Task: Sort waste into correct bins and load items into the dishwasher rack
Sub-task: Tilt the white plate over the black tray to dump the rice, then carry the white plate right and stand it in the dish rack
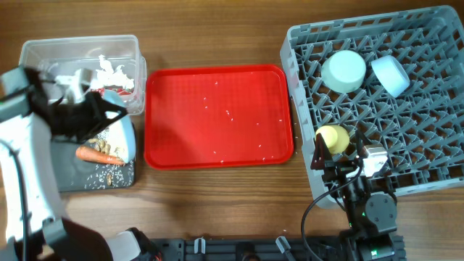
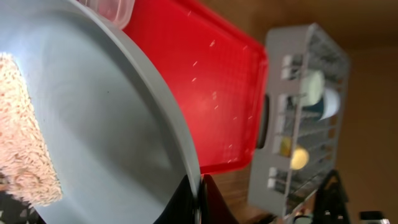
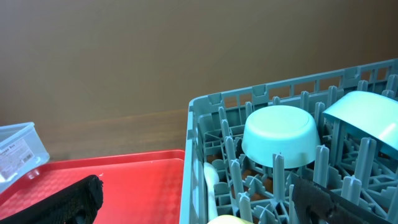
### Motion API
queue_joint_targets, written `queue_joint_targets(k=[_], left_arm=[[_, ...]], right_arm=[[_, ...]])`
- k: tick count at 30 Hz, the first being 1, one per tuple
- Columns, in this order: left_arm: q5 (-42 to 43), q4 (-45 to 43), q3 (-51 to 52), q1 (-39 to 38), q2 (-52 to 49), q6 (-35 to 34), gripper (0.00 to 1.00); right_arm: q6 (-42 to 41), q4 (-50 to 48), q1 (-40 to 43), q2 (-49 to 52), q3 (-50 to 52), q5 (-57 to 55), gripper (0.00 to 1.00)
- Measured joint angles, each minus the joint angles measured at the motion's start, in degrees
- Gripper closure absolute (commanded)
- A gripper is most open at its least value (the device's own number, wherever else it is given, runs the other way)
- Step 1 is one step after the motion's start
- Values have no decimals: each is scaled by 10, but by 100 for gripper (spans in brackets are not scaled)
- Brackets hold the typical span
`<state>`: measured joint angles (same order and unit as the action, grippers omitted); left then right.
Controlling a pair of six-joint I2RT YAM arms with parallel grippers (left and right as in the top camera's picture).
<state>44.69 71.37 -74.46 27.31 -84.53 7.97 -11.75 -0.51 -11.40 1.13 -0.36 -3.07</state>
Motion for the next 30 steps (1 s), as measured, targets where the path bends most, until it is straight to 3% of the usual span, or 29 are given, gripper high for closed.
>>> queue_joint_targets(k=[9, 17, 24, 30], left_arm=[[100, -13, 89, 169, 80, 43, 96], [254, 26, 178, 289, 85, 171, 96], [292, 25, 178, 280, 97, 210, 96], [281, -8, 149, 152, 137, 201, 96]], right_arm=[[0, 0, 0, 0, 0, 0, 0], [0, 0, 0, 0, 0, 0, 0], [0, 0, 0, 0, 0, 0, 0], [0, 0, 0, 0, 0, 0, 0]])
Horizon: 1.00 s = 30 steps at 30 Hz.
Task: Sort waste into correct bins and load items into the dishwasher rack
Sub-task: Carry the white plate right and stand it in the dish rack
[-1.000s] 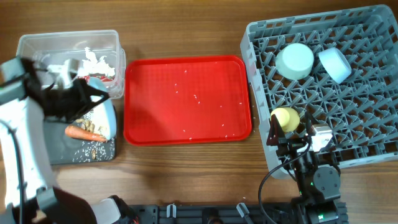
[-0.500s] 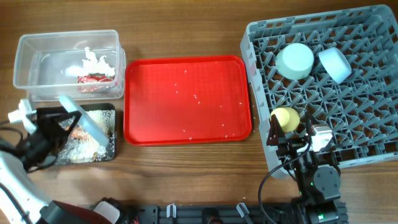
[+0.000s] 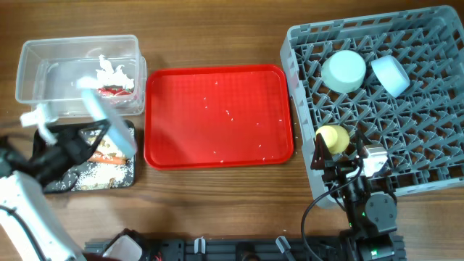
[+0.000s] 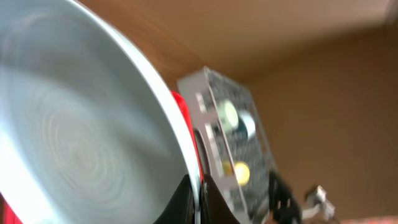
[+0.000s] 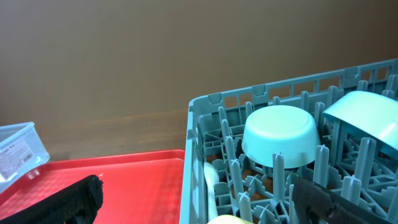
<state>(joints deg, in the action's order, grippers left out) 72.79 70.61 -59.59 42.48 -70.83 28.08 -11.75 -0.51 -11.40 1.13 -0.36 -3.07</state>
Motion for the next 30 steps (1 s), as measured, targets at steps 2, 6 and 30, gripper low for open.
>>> queue_joint_targets(k=[2, 6, 30], left_arm=[[-24, -63, -14, -64, 14, -39, 96], [-62, -251, -24, -219, 24, -159, 96], [-465, -1197, -34, -798, -368, -1004, 94]], right_arm=[[0, 0, 0, 0, 0, 0, 0], [0, 0, 0, 0, 0, 0, 0], [0, 0, 0, 1, 0, 0, 0]])
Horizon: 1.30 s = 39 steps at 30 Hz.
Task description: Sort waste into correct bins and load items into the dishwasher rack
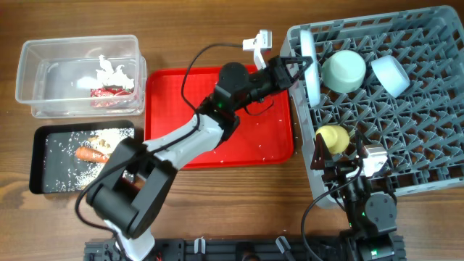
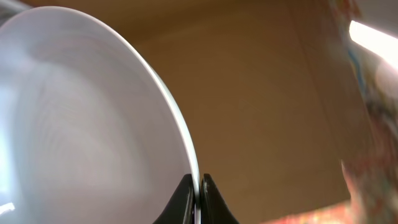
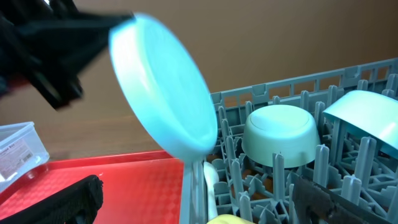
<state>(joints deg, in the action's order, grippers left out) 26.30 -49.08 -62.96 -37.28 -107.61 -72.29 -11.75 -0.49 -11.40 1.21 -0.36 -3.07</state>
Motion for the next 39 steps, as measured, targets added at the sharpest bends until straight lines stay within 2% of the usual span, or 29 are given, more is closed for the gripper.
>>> queue_joint_targets(k=[3, 4, 9, 10, 13, 17, 23, 26, 35, 39], left_arm=[[-28, 12, 0, 2, -11, -21, 58], [-36, 23, 0, 3, -11, -28, 41], [-46, 86, 0, 4, -11, -26, 5], [-41, 97, 0, 6, -11, -17, 1], [-21, 153, 0, 17, -10, 6, 1], [-10, 317, 2, 41, 25, 68, 0], [-59, 699, -24, 117, 203, 235, 1], [-104, 823, -44, 150, 292, 312, 0], [-181, 1012, -53, 164, 481, 459, 0], [-228, 1063, -53, 179, 544, 496, 0]], right_arm=[[0, 0, 0, 0, 0, 0, 1], [0, 0, 0, 0, 0, 0, 0], [0, 0, 0, 0, 0, 0, 0], [0, 0, 0, 0, 0, 0, 0], [0, 0, 0, 0, 0, 0, 0], [0, 0, 0, 0, 0, 0, 0], [0, 0, 0, 0, 0, 0, 0], [0, 0, 0, 0, 0, 0, 0], [0, 0, 0, 0, 0, 0, 0], [0, 0, 0, 0, 0, 0, 0]])
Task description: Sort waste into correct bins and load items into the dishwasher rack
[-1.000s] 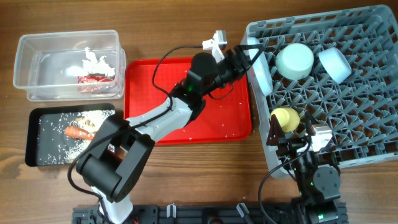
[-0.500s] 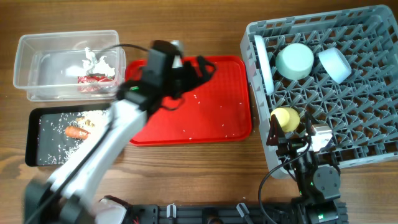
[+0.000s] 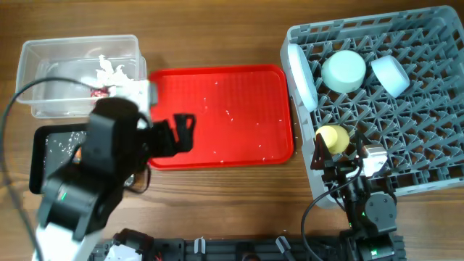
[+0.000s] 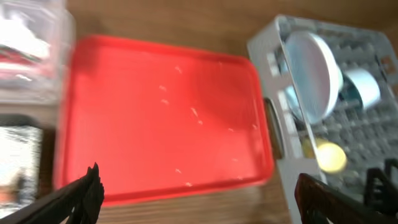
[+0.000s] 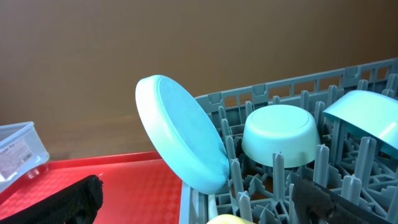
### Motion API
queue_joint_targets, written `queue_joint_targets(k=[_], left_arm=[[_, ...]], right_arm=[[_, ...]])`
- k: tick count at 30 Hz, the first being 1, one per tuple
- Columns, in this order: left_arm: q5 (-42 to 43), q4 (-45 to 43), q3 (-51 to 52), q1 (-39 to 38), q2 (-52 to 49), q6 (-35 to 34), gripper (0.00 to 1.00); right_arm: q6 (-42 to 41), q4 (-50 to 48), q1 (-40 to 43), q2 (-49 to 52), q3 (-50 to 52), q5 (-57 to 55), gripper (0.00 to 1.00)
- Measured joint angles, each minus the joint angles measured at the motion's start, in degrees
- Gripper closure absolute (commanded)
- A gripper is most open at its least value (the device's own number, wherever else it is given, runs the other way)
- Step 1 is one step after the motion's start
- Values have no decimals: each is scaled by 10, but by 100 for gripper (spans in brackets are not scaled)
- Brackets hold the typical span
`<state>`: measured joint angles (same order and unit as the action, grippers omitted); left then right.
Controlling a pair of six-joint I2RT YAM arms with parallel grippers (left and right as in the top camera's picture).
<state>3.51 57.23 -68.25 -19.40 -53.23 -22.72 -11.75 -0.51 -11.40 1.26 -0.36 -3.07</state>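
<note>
A pale blue plate [image 3: 301,75] stands on edge in the left-hand slots of the grey dishwasher rack [image 3: 406,156]; it also shows in the left wrist view [image 4: 314,74] and the right wrist view [image 5: 183,140]. My left gripper [image 3: 183,134] is open with nothing in it, above the left end of the red tray [image 3: 217,94]; its spread fingers frame the tray [image 4: 199,199]. My right gripper [image 3: 346,161] is open at the rack's front left part, next to a yellow round item [image 3: 333,138].
An upturned pale bowl [image 3: 344,70] and a tilted blue bowl [image 3: 390,75] sit in the rack's back rows. A clear bin [image 3: 65,54] with paper and red scraps stands at the back left. A black tray [image 3: 45,156] with rice is partly hidden under my left arm.
My left gripper was shut on the plate's rim at the rack's left edge. Now the plate stands in the rack by itself and the gripper is open above the red tray's left end.
My left gripper first held the plate, with rice on it, over the black tray. A second later the plate was tipped steeply there and rice lay in the tray. Then the plate was at the rack, and now it stands released in the rack. My right arm stayed still.
</note>
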Motion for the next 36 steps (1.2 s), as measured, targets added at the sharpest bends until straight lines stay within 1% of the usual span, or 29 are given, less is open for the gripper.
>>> queue_joint_targets(k=[2, 5, 9, 12, 15, 17, 18, 19, 20, 23, 29, 33, 36], left_arm=[[-23, 3, 0, 12, 39, 13, 0], [-51, 2, 3, 26, 101, 51, 0], [-69, -46, 41, 41, 176, 113, 0], [-69, -89, 115, 86, 235, 139, 0], [-50, -153, 214, 137, 302, 154, 0], [-28, -208, 290, 169, 352, 160, 0], [-7, -260, 355, 189, 394, 164, 0], [0, -270, 375, 195, 405, 165, 0], [18, -331, 420, 205, 430, 165, 0], [59, -395, 515, 225, 485, 167, 0], [100, -480, 638, 228, 522, 167, 0], [108, -509, 659, 225, 523, 167, 0], [112, -511, 659, 217, 524, 167, 0]], right_arm=[[0, 0, 0, 0, 0, 0, 0], [0, 0, 0, 0, 0, 0, 0], [0, 0, 0, 0, 0, 0, 0], [0, 0, 0, 0, 0, 0, 0], [0, 0, 0, 0, 0, 0, 0], [0, 0, 0, 0, 0, 0, 0], [0, 0, 0, 0, 0, 0, 0], [0, 0, 0, 0, 0, 0, 0], [0, -1, 0, 0, 0, 0, 0], [0, 0, 0, 0, 0, 0, 0], [0, 0, 0, 0, 0, 0, 0], [0, 0, 0, 0, 0, 0, 0], [0, 0, 0, 0, 0, 0, 0]])
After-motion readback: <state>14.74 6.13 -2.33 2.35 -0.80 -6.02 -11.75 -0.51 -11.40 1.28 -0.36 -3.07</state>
